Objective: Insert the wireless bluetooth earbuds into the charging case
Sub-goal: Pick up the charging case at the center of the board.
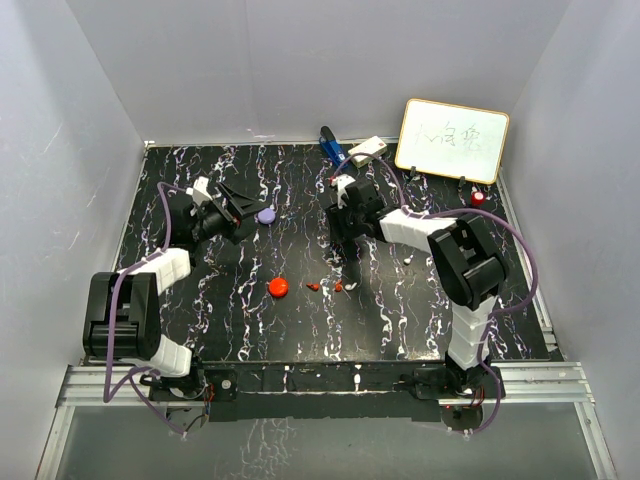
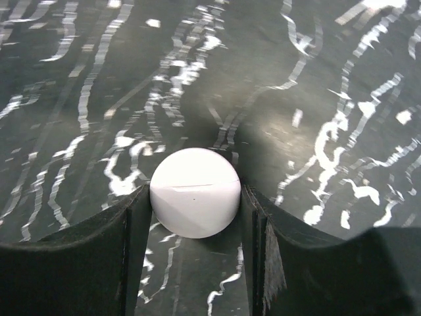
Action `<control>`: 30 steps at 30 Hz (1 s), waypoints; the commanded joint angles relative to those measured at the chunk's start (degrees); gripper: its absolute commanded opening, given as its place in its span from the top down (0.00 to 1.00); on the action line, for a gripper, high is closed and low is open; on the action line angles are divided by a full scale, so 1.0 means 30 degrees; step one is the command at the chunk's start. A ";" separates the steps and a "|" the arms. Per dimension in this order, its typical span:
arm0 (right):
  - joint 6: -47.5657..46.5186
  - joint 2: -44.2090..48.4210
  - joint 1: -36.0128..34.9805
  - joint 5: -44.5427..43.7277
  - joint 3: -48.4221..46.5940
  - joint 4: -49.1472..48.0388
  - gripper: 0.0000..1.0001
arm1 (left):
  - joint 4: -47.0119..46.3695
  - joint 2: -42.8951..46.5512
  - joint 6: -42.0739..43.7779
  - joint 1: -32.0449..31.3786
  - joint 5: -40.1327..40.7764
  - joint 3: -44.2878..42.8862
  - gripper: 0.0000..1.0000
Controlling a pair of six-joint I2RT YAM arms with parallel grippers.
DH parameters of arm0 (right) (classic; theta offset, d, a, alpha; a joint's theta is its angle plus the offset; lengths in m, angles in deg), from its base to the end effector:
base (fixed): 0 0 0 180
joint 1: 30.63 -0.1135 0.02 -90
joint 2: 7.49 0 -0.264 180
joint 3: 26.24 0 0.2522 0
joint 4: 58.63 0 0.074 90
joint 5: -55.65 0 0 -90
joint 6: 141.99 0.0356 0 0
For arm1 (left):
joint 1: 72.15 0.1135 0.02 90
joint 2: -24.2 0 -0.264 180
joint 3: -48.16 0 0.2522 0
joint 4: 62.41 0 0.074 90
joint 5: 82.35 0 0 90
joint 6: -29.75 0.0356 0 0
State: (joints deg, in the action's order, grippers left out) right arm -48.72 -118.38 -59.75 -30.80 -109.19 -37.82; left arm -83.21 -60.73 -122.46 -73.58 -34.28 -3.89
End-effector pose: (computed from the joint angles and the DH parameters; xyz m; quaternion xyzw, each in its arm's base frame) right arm 0.3564 0.2010 0.1596 -0.2199 0.9093 0.1260 0.3300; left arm 0.3060 -0.0314 0.2185 -0.1733 0.7402 -0.5460 0.3522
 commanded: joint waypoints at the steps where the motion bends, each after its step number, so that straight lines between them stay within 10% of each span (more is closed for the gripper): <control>1: -0.2062 0.1745 -0.0322 0.4599 -0.0143 -0.1987 0.91 | -0.1119 0.0023 -0.0180 -0.0266 -0.1660 -0.0181 0.01; 13: -0.4568 0.2702 -0.2532 0.6573 -0.0341 -0.1946 1.00 | -0.3615 -0.1342 -0.1594 -0.1450 -0.2041 0.1280 0.16; 30: -0.4668 0.4375 -0.2869 0.8612 -0.1103 -0.2350 1.00 | -0.9643 -0.3807 -0.4511 -0.3066 -0.2821 0.1771 0.08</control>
State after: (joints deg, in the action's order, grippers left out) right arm -61.18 -109.29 -68.30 -6.96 -109.65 -40.99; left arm -104.28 -71.37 -133.24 -82.26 -40.40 0.86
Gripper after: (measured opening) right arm 0.490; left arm 0.943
